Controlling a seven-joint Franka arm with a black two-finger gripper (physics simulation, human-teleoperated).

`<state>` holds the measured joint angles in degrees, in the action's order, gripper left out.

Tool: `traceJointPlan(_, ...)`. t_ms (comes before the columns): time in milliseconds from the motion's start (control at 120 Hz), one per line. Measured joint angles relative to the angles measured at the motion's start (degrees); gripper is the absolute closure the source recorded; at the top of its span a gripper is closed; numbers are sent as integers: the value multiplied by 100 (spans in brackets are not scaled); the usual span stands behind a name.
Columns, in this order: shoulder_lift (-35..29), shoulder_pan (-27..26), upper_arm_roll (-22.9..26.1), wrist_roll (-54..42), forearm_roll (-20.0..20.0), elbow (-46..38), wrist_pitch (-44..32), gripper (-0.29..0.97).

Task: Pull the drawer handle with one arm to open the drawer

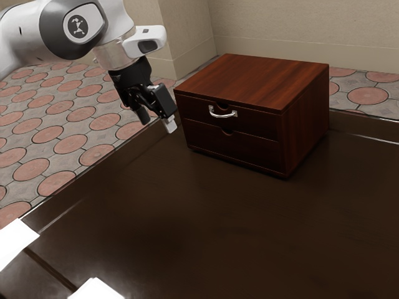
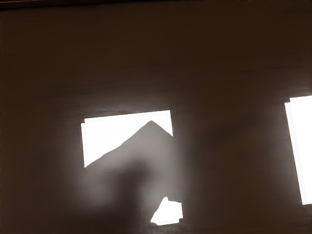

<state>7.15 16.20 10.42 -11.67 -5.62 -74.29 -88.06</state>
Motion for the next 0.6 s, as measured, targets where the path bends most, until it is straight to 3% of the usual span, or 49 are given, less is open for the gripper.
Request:
traceJointPlan(517, 45, 0, -2, -12, 10, 60, 3, 0)
traceJointPlan(600, -236, 27, -18, -61, 76, 927, 204, 0)
